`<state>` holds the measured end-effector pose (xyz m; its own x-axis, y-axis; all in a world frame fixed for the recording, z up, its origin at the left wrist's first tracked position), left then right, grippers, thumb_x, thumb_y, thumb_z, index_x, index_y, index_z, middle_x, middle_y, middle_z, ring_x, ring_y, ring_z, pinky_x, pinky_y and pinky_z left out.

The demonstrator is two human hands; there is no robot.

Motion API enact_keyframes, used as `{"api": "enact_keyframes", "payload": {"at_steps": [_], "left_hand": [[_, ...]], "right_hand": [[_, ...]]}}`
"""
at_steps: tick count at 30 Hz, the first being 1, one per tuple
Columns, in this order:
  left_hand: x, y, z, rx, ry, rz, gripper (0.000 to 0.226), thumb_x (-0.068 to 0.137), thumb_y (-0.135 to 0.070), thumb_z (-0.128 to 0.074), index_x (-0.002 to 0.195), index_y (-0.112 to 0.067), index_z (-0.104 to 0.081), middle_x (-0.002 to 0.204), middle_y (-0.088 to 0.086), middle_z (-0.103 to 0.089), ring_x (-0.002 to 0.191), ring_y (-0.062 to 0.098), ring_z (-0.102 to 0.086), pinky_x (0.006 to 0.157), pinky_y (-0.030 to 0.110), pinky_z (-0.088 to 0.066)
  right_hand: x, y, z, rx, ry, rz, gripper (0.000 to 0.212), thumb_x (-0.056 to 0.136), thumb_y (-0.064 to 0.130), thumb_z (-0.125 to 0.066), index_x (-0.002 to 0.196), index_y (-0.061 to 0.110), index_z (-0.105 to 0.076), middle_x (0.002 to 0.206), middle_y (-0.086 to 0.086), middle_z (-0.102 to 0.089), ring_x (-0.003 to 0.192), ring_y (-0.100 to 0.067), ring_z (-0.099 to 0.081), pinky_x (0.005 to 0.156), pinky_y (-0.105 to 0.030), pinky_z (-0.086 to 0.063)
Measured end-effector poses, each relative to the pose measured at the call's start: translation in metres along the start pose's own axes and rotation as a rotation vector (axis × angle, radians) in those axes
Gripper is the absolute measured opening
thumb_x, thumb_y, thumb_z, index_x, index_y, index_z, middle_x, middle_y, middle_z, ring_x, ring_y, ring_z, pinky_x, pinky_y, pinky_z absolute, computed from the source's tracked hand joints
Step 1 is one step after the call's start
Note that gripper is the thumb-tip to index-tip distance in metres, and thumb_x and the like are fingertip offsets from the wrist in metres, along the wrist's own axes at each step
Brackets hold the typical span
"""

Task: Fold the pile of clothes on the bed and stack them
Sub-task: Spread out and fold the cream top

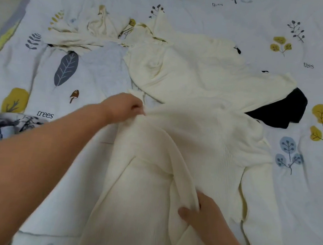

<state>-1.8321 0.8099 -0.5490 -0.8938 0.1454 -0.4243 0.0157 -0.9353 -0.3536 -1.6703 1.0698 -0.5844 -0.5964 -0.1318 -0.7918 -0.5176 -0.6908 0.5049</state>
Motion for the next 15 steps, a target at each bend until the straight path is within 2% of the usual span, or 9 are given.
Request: {"api": "enact_keyframes", "payload": {"at_steps": [1, 3, 4, 6, 8, 10, 12, 13, 15], "left_hand": [[0.002, 0.004, 0.011, -0.022, 0.003, 0.01, 0.03, 0.093, -0.022, -0.053, 0.063, -0.022, -0.053, 0.064, -0.006, -0.05, 0.066, 0.014, -0.047, 0.06, 0.023, -0.027], [0.004, 0.015, 0.028, -0.096, 0.018, 0.078, 0.036, 0.095, -0.019, -0.051, 0.059, -0.023, -0.048, 0.059, -0.009, -0.047, 0.053, 0.005, -0.044, 0.047, 0.015, -0.034], [0.004, 0.022, 0.033, -0.138, 0.028, 0.129, 0.033, 0.096, -0.019, -0.047, 0.064, -0.02, -0.05, 0.061, -0.004, -0.052, 0.053, 0.008, -0.049, 0.042, 0.013, -0.038], [0.004, 0.042, 0.039, -0.283, 0.011, 0.246, 0.027, 0.098, -0.022, -0.042, 0.079, -0.013, -0.058, 0.076, 0.008, -0.059, 0.067, 0.02, -0.058, 0.043, 0.019, -0.044], [0.002, 0.064, 0.045, -0.385, -0.046, 0.357, 0.026, 0.099, -0.023, -0.039, 0.097, -0.006, -0.059, 0.088, 0.012, -0.057, 0.084, 0.026, -0.055, 0.05, 0.026, -0.046], [-0.004, 0.086, 0.05, -0.207, -0.103, 0.402, 0.032, 0.099, -0.02, -0.039, 0.104, 0.003, -0.059, 0.087, 0.012, -0.053, 0.091, 0.033, -0.052, 0.066, 0.037, -0.049], [-0.011, 0.103, 0.05, 0.085, -0.153, 0.447, 0.033, 0.098, -0.018, -0.04, 0.112, 0.007, -0.058, 0.104, 0.02, -0.049, 0.102, 0.042, -0.049, 0.088, 0.045, -0.043], [-0.013, 0.108, 0.046, 0.158, -0.179, 0.468, 0.032, 0.098, -0.018, -0.041, 0.115, 0.005, -0.056, 0.114, 0.025, -0.044, 0.106, 0.044, -0.047, 0.093, 0.046, -0.041], [-0.016, 0.113, 0.034, 0.12, -0.202, 0.553, 0.037, 0.096, -0.027, -0.045, 0.117, 0.003, -0.049, 0.117, 0.03, -0.042, 0.105, 0.046, -0.048, 0.093, 0.049, -0.041]], "right_hand": [[0.0, -0.001, 0.001, 0.082, 0.03, -0.009, 0.031, 0.08, 0.019, -0.067, 0.109, 0.028, -0.059, 0.094, 0.009, -0.066, 0.082, -0.005, -0.062, 0.067, -0.017, -0.046], [0.001, -0.002, 0.002, 0.178, 0.066, -0.036, 0.02, 0.078, 0.014, -0.068, 0.095, 0.025, -0.064, 0.086, 0.001, -0.069, 0.073, -0.009, -0.063, 0.064, -0.023, -0.051], [0.002, -0.001, 0.002, 0.175, 0.07, -0.037, 0.018, 0.077, 0.011, -0.067, 0.092, 0.021, -0.065, 0.086, -0.004, -0.069, 0.072, -0.012, -0.063, 0.065, -0.028, -0.051], [0.005, 0.001, 0.003, 0.13, 0.071, -0.033, 0.017, 0.075, 0.005, -0.061, 0.086, 0.016, -0.065, 0.079, -0.006, -0.066, 0.069, -0.015, -0.061, 0.063, -0.029, -0.052], [0.005, 0.003, 0.004, 0.052, 0.059, -0.026, 0.015, 0.073, 0.004, -0.056, 0.076, 0.018, -0.062, 0.071, 0.0, -0.061, 0.067, -0.014, -0.058, 0.061, -0.028, -0.051], [0.005, 0.004, 0.009, -0.078, -0.001, -0.014, 0.017, 0.073, 0.007, -0.053, 0.07, 0.023, -0.058, 0.066, 0.006, -0.058, 0.064, -0.01, -0.055, 0.059, -0.024, -0.045], [0.004, 0.006, 0.015, -0.213, -0.083, -0.011, 0.018, 0.075, 0.01, -0.05, 0.072, 0.028, -0.055, 0.07, 0.009, -0.059, 0.066, -0.009, -0.056, 0.059, -0.023, -0.042], [0.003, 0.007, 0.017, -0.264, -0.122, -0.016, 0.019, 0.077, 0.012, -0.049, 0.074, 0.03, -0.052, 0.073, 0.011, -0.059, 0.07, -0.009, -0.056, 0.059, -0.022, -0.041], [0.001, 0.007, 0.019, -0.339, -0.182, -0.029, 0.019, 0.08, 0.014, -0.047, 0.073, 0.032, -0.045, 0.076, 0.014, -0.056, 0.07, -0.008, -0.055, 0.057, -0.022, -0.038]]}}
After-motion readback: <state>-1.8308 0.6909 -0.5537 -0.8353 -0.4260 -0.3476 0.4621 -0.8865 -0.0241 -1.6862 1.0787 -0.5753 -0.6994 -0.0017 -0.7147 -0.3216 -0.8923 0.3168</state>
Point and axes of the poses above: each hand's wrist, its own x-axis towards the middle knuckle, its own z-axis out of the back of the hand, y = z × x, the point moved 6 cm from there along x, towards the middle knuckle
